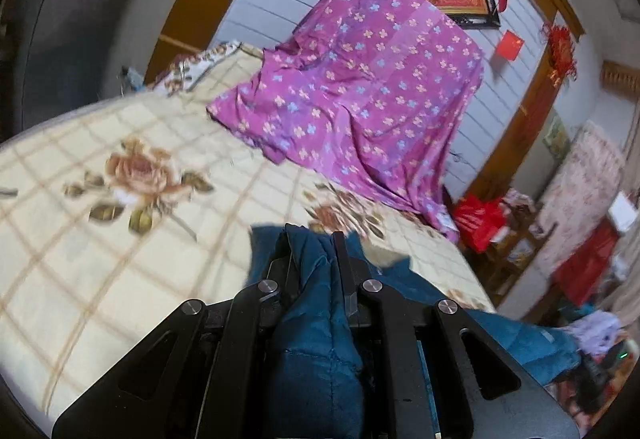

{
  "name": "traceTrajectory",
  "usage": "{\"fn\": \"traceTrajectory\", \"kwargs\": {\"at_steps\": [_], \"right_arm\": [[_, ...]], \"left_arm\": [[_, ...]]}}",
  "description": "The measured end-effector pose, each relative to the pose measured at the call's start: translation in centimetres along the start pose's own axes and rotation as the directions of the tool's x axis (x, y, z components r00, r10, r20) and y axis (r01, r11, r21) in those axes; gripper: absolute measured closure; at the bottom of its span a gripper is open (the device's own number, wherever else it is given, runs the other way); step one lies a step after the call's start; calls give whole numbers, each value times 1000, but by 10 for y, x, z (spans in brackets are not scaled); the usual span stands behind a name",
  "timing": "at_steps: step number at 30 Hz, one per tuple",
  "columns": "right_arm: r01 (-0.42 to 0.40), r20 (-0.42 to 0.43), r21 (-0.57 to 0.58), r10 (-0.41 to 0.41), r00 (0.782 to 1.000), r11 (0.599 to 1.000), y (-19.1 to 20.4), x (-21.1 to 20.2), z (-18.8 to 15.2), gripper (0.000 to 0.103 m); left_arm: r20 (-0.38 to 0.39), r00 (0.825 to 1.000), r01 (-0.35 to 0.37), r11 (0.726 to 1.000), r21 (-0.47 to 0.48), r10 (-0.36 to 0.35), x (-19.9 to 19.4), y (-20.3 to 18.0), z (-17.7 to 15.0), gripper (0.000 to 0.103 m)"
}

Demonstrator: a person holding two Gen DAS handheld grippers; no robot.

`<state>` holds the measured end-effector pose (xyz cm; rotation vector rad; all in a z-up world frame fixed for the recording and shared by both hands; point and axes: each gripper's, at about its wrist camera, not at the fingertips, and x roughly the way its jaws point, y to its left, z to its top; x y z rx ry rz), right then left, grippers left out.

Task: Fold large clothes
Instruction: 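Carry the held jacket hem over the bed with both grippers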

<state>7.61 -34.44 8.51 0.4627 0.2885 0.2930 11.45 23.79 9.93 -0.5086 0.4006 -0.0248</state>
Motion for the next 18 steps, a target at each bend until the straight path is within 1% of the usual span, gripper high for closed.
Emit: {"fn": "traceTrajectory", "kwargs": {"at_steps": [1, 2, 3, 5, 7, 8, 9, 11, 13, 15, 18], "right_arm": [[25, 10, -8, -25, 1000, 1000, 1, 12, 5, 92], [67, 25, -31, -66, 997, 997, 5, 32, 11, 92], [88, 35, -36, -87, 996, 995, 6, 43, 15, 92], [143, 64, -45, -140, 988, 989, 8, 75, 24, 92], [168, 91, -45, -164, 982, 985, 5, 100, 29, 92], [178, 102, -52, -172, 980, 983, 3, 112, 31, 92], [185, 109, -53, -178, 978, 981, 1, 122, 32, 92], [197, 115, -57, -190, 975, 979, -9, 148, 30, 92], [215, 101, -56, -209, 973, 975, -21, 171, 25, 92], [224, 57, -25, -222, 973, 974, -35, 194, 20, 92], [236, 6, -38, -235, 972, 971, -49, 222, 12, 92]], "left_arm": [[10, 1000, -19, 1000, 12, 19, 14, -5, 5, 93], [18, 999, -33, 999, 18, 33, 25, -8, 9, 93], [28, 998, -50, 999, 16, 50, 39, -11, 16, 93], [34, 997, -64, 998, 7, 64, 61, -14, 23, 93], [42, 995, -91, 996, 9, 90, 92, -17, 32, 93], [43, 994, -101, 995, 16, 100, 102, -17, 34, 93], [45, 992, -122, 992, 29, 120, 121, -19, 35, 93], [40, 988, -150, 988, 47, 148, 145, -20, 31, 93], [13, 983, -185, 981, 49, 185, 180, -16, 22, 93], [-25, 975, -217, 975, 53, 219, 210, -11, 12, 93], [-93, 964, -246, 967, 59, 251, 245, 0, -3, 93]]}}
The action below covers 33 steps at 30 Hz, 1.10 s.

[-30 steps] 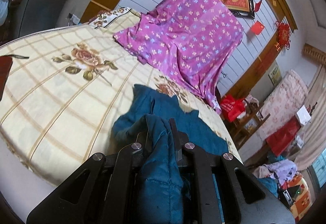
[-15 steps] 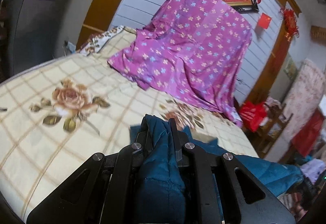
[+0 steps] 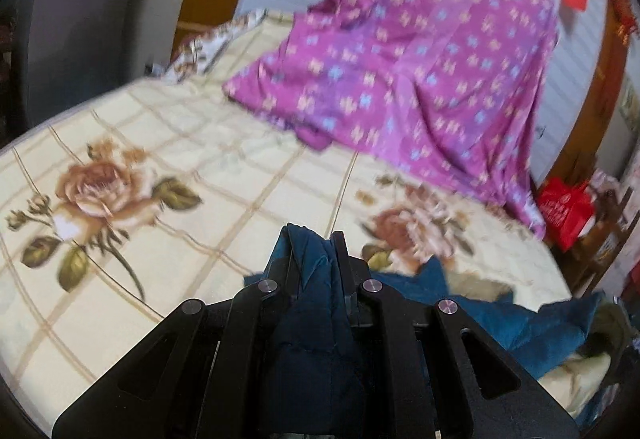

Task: Fold large clothes
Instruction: 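Carry the held jacket hem over the bed with both grippers, then lay the jacket hem down onto the folded body with both grippers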

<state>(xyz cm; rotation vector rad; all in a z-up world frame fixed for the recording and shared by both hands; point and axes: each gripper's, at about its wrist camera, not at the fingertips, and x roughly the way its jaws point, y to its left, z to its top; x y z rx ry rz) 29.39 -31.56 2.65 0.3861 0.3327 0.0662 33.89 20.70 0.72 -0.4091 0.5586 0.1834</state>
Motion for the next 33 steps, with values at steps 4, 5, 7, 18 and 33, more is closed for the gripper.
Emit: {"fn": "traceTrajectory", "kwargs": {"at_steps": [4, 5, 7, 18, 33], "right_arm": [[11, -88, 44, -7, 996, 999, -18, 35, -14, 92], [20, -105, 53, -15, 994, 998, -23, 40, -17, 92], [28, -157, 69, -17, 987, 997, -29, 50, -22, 92], [-28, -186, 259, 78, 979, 966, -45, 33, -21, 22], [-132, -280, -42, 115, 953, 990, 16, -23, -24, 19]], "left_arm": [[-72, 997, -10, 1000, -14, 9, 28, 5, -14, 89], [-83, 997, -7, 1000, -15, 5, 30, 4, -15, 86], [-123, 992, 9, 1000, -23, -12, 39, 5, -20, 79], [-216, 952, 189, 972, -140, -216, 12, 18, 12, 33], [-213, 961, 209, 970, 128, -179, -66, -10, -58, 33]]}}
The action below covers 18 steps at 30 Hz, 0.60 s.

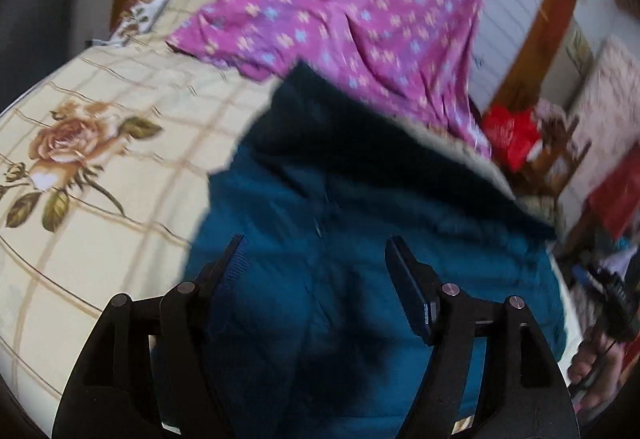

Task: Fold large clothes
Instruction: 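Lay the jacket hem down onto the folded body with both grippers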

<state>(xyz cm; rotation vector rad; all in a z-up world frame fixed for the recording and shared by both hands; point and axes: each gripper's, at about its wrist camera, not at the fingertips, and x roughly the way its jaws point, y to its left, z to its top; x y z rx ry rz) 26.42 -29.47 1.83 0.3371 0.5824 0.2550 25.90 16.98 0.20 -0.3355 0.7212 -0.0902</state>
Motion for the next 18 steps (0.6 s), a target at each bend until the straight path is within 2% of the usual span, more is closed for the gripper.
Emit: {"fn": "traceTrajectory", "kwargs": {"at_steps": [1, 5, 7, 10, 13, 15, 16, 17, 18], "right_arm": [[8, -29, -19, -9, 1000, 1000, 2, 5, -3, 19], [123, -97, -115, -134, 986, 986, 12, 30, -10, 19], [131, -125, -136, -148, 981, 982, 15, 43, -6, 19], [142, -186, -117, -162, 969, 983, 12, 75, 8, 18], [169, -234, -92, -186, 954, 981, 1, 105, 17, 18], [203, -288, -107, -226, 930, 973, -13, 133, 22, 18], [214, -316, -107, -237, 919, 971, -20, 144, 24, 17], [211, -358, -102, -234, 904, 972, -29, 158, 25, 14], [204, -374, -93, -224, 900, 975, -33, 165, 27, 12]], "left_arm": [[-13, 1000, -24, 1000, 2, 24, 9, -4, 3, 33], [-23, 995, -102, 995, -22, 101, 36, -11, 28, 33], [-20, 990, -142, 990, -16, 142, 53, -16, 46, 33], [-58, 976, -210, 977, 16, 211, 93, -22, 75, 33], [-102, 965, -235, 970, 68, 241, 130, -21, 86, 33], [-127, 940, -303, 945, 121, 318, 154, -13, 81, 33], [-146, 935, -309, 944, 112, 323, 161, -5, 77, 32], [-153, 940, -297, 952, 76, 306, 163, 3, 75, 30], [-149, 945, -289, 956, 45, 292, 161, 9, 74, 30]]}}
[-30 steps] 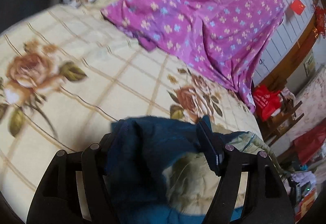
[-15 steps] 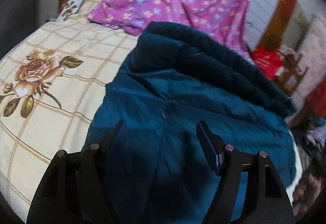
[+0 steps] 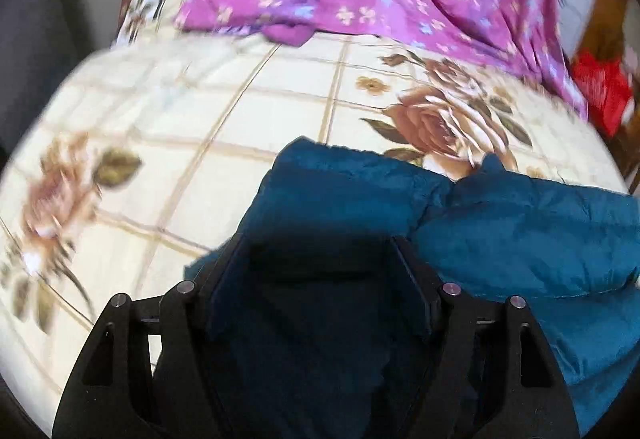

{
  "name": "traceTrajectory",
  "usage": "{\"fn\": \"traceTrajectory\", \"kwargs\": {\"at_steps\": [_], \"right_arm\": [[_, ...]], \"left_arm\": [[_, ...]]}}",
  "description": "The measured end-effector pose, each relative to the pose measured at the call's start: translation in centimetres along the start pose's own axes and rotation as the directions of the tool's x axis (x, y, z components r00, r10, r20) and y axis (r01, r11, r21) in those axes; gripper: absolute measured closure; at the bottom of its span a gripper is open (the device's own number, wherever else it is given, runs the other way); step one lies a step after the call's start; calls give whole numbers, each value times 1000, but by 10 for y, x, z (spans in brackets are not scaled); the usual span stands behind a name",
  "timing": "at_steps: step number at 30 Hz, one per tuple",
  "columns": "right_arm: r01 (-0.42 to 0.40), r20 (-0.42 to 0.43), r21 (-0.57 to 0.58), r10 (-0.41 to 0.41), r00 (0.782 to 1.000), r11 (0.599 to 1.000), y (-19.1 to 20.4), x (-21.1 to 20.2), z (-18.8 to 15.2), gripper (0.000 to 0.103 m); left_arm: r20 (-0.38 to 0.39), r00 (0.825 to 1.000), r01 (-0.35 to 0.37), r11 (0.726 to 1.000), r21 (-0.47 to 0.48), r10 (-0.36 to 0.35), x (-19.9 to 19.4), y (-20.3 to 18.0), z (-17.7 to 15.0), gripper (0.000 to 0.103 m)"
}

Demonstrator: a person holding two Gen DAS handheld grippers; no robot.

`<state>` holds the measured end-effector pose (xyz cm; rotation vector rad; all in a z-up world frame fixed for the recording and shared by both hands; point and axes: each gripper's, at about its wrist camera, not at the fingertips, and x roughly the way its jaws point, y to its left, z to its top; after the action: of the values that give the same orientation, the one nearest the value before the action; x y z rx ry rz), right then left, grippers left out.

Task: Fold large clothes
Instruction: 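Lay the jacket hem down onto the folded body with both grippers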

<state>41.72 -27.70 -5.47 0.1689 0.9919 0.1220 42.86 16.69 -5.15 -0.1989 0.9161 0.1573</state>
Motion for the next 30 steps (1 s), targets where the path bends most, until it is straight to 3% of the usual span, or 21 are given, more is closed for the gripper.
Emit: {"fn": "traceTrajectory", "kwargs": {"at_steps": [2, 4, 9, 13, 18, 23, 26, 27, 28, 30], "right_arm": [[3, -9, -8, -3, 1000, 1000, -6, 15, 8, 0], [22, -2, -23, -22, 1000, 999, -10, 26, 12, 0], [-2, 0, 9, 2, 1000, 1000, -25, 39, 15, 0], [20, 13, 29, -20, 1000, 999, -25, 15, 12, 2], [-3, 116, 66, -4, 993, 998, -9, -61, -24, 2], [-72, 212, -82, 88, 973, 994, 53, -120, -94, 1], [-45, 227, -138, 76, 971, 989, 74, -115, -129, 0], [-36, 196, -150, 66, 978, 988, 76, -101, -135, 0], [-38, 130, -160, 59, 990, 986, 76, -79, -143, 0], [-59, 166, -156, 85, 982, 986, 71, -75, -152, 0]], "left_arm": [[15, 1000, 24, 996, -81, -23, 0, 14, -4, 30], [16, 1000, 22, 987, -160, -20, 1, 24, -9, 30], [2, 1000, -31, 990, -138, 31, -2, 12, -8, 26], [37, 999, 3, 992, -125, 1, -34, 20, -9, 26], [97, 993, 73, 997, -34, -70, -104, 30, -45, 26], [108, 973, 214, 974, -78, -205, -145, 31, -104, 26], [42, 980, 196, 972, -126, -192, -128, 31, -129, 24], [5, 984, 179, 978, -108, -179, -116, 28, -134, 24], [19, 990, 141, 989, -38, -141, -111, 19, -138, 21], [36, 996, 84, 996, 21, -84, -111, 8, -141, 20]]}}
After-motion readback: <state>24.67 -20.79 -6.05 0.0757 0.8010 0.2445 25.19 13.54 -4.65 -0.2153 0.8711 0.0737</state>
